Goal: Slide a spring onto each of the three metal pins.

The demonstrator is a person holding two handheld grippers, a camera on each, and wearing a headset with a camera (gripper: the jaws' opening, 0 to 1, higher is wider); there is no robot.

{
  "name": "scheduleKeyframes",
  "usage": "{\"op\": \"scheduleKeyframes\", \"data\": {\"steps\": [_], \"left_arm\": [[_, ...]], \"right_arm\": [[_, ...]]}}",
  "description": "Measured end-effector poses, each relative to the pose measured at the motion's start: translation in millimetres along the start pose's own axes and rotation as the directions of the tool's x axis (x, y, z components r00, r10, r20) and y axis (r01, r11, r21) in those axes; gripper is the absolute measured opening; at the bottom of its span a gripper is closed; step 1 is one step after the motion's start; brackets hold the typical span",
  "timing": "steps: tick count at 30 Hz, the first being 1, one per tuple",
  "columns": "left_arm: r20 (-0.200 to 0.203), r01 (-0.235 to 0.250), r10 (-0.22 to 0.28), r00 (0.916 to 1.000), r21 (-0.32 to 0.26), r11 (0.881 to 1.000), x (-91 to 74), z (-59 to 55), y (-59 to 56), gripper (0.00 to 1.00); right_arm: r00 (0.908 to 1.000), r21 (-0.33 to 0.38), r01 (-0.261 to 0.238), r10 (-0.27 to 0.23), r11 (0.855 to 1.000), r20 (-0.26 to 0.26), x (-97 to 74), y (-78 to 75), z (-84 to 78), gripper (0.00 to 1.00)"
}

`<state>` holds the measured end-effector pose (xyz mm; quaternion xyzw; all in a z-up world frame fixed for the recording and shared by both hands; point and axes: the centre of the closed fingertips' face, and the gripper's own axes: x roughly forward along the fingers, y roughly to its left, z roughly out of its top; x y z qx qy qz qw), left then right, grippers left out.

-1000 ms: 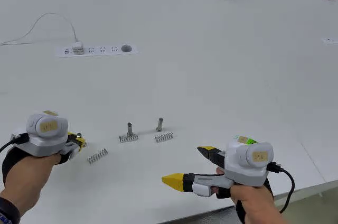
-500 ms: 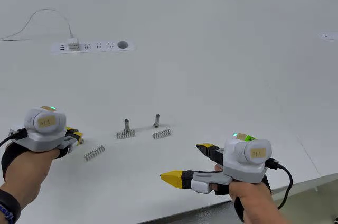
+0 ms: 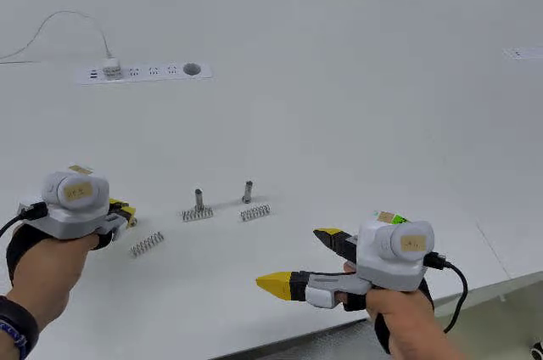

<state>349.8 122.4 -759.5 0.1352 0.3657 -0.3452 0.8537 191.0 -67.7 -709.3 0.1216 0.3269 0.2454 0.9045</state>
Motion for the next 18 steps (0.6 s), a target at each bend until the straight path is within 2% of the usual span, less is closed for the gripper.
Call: {"op": "scheduleKeyframes", "data": {"steps": [7,18], "left_arm": [[0.007,-0.001,0.0,1.0,0.004,1.0,3.3,4.4,-0.9,0.08],[0.003,-0.002,0.002,1.0,0.017,1.0,3.5,1.7,-2.5,0.09]], "right_arm": [[1.0,0.003,0.002,-0.002,1.0,0.0,-1.0,-0.5,-1.1,0.91],[1.0,0.002,0.0,0.0,1.0,-0.004,1.1,-0.2,-2.9,0.91]]}}
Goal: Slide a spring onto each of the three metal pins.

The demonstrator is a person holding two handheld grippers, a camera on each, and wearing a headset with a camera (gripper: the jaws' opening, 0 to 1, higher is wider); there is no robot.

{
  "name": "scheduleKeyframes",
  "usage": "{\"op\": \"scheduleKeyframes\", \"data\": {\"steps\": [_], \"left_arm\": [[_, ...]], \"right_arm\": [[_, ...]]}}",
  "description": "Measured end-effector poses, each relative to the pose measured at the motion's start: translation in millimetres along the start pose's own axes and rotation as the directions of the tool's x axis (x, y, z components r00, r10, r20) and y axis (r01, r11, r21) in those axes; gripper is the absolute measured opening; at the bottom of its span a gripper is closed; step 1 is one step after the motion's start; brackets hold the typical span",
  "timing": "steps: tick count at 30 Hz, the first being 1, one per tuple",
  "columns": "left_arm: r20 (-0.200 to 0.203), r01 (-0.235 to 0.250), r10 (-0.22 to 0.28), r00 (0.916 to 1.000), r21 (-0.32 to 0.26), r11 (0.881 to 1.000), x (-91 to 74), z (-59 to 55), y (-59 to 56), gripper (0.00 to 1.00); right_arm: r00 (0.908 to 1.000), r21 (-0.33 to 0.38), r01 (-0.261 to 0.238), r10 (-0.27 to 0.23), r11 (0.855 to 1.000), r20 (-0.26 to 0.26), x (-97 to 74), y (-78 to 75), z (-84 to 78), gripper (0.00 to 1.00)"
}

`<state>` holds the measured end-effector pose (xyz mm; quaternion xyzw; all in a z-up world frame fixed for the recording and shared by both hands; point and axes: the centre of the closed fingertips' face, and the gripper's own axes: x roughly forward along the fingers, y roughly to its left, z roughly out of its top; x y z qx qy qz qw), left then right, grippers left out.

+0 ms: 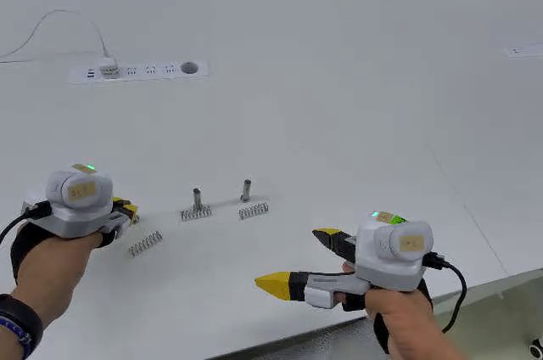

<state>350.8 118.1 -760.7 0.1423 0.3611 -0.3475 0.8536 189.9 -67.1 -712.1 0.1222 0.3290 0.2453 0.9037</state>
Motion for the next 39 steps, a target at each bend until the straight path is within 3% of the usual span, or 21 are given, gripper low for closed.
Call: {"op": "scheduleKeyframes", "data": {"steps": [12,21,30,39], "left_arm": [[-0.005,0.01,-0.01,0.9999,-0.025,1.0,-4.4,0.3,-1.8,0.2],[-0.003,0.015,-0.015,0.9999,-0.05,0.999,-18.1,-10.3,-5.1,0.32],[0.002,0.006,-0.006,1.0,-0.083,0.997,-33.9,-24.6,-4.6,0.37],[0.048,0.025,-0.021,0.9986,-0.097,0.995,-48.3,-37.8,-6.6,0.47]], "right_arm": [[1.0,-0.006,-0.007,0.007,1.0,-0.004,1.4,1.9,0.7,0.91],[0.9998,-0.021,-0.02,0.019,1.0,-0.009,5.9,4.8,2.1,0.91],[0.9993,-0.039,-0.035,0.034,0.999,-0.017,12.0,9.7,4.3,0.91],[0.9979,-0.075,-0.05,0.047,0.996,-0.046,19.2,13.2,0.8,0.92]]}}
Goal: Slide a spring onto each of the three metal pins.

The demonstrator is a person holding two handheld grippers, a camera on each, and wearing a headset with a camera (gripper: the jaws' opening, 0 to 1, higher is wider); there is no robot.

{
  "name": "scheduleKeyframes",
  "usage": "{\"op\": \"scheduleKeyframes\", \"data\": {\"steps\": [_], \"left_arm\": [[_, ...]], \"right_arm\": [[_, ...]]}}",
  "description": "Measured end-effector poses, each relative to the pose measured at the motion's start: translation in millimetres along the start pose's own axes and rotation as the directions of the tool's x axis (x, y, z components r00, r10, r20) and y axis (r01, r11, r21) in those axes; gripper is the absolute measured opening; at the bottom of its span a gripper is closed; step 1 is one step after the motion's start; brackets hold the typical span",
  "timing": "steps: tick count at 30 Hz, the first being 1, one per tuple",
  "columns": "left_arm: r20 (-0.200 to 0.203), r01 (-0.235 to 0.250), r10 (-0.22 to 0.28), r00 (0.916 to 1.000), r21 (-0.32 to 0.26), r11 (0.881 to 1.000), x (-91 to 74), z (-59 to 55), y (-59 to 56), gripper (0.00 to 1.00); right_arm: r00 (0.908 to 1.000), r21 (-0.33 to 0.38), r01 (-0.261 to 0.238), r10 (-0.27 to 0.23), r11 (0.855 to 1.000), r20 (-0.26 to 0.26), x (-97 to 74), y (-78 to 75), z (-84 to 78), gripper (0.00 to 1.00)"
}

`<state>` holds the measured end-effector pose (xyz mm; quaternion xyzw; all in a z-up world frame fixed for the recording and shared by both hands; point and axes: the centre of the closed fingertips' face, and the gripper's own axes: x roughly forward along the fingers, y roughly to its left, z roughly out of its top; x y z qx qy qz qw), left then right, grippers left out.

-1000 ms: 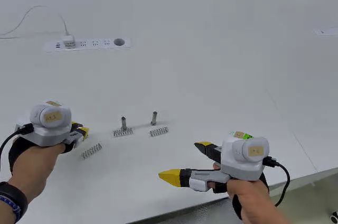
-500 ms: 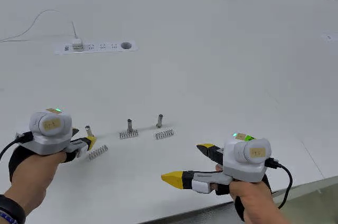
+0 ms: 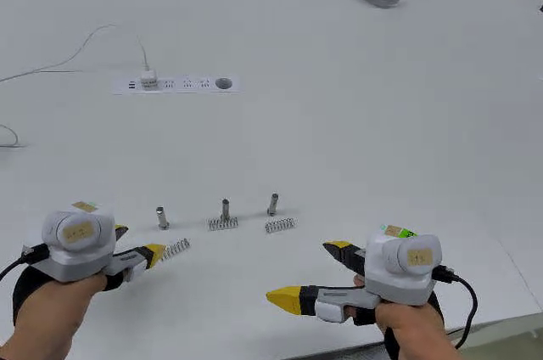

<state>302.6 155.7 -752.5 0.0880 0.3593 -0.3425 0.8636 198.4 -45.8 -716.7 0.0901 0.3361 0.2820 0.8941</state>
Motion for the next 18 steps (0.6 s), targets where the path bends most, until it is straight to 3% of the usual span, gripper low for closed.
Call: {"op": "scheduleKeyframes", "data": {"steps": [5,9,18], "left_arm": [[0.026,0.017,-0.017,0.9995,-0.005,1.0,-8.9,-4.8,-3.9,0.53],[0.055,0.024,-0.022,0.9982,-0.045,0.999,-14.8,-6.4,1.1,0.56],[0.07,0.044,-0.043,0.9966,-0.012,0.999,-31.1,-15.0,-7.4,0.64]], "right_arm": [[0.9996,-0.03,-0.009,0.008,1.0,-0.027,4.8,1.5,-4.2,0.92],[0.999,-0.049,-0.022,0.02,0.999,-0.04,7.1,3.8,-4.3,0.93],[0.9958,-0.106,-0.049,0.04,0.993,-0.083,12.4,6.3,-8.4,0.94]]}}
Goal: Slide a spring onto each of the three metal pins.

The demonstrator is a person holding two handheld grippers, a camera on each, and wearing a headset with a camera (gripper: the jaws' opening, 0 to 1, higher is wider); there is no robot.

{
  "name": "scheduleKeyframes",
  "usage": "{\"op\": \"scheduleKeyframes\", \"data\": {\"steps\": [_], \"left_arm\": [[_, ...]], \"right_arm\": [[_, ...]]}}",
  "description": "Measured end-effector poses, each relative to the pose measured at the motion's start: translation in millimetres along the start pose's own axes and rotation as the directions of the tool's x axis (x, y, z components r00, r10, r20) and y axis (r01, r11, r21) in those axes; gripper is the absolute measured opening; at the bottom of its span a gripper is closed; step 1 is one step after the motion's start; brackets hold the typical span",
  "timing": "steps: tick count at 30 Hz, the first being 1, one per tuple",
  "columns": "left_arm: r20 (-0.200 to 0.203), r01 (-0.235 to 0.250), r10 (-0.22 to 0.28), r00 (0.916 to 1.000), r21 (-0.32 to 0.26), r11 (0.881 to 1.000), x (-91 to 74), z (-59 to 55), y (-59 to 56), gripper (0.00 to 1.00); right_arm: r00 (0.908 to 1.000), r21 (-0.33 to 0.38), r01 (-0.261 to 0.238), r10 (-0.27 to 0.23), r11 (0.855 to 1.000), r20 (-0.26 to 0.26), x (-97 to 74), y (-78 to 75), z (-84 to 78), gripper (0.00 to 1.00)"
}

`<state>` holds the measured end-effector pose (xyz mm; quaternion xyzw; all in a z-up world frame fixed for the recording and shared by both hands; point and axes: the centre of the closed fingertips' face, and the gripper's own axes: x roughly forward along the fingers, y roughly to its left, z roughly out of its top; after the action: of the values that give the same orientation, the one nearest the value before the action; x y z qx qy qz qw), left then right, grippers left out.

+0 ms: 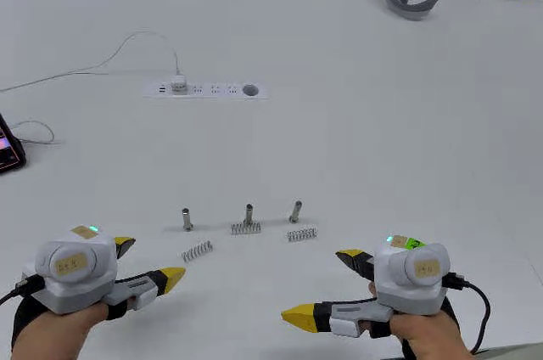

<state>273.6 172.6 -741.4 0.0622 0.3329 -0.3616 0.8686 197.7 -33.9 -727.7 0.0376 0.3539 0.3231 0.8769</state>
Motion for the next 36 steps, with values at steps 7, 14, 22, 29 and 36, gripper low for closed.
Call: {"op": "scheduleKeyframes", "data": {"steps": [7,14,22,29,36], "left_arm": [[-0.009,0.021,-0.021,0.9997,-0.004,1.0,-10.7,-10.5,-2.7,0.71],[-0.003,0.028,-0.028,0.9996,-0.009,1.0,-15.6,-14.3,-7.7,0.74],[-0.016,0.051,-0.051,0.9986,0.005,0.999,-13.0,-15.9,-11.4,0.77],[-0.022,0.085,-0.085,0.9961,0.02,0.996,-7.1,-12.7,-18.4,0.77],[-0.052,0.112,-0.109,0.9927,0.065,0.992,4.2,-11.3,-21.5,0.74]], "right_arm": [[0.9999,-0.013,-0.004,0.004,1.0,-0.01,2.2,-0.4,1.0,0.94],[0.9998,-0.022,-0.009,0.008,1.0,-0.016,3.2,1.6,1.7,0.94],[0.9997,-0.024,-0.014,0.013,1.0,-0.022,3.5,3.1,0.7,0.94],[0.9994,-0.019,-0.007,0.007,1.0,-0.035,2.8,1.5,-2.8,0.94],[0.9989,-0.028,-0.006,0.005,1.0,-0.048,0.5,3.1,-4.6,0.94]]}}
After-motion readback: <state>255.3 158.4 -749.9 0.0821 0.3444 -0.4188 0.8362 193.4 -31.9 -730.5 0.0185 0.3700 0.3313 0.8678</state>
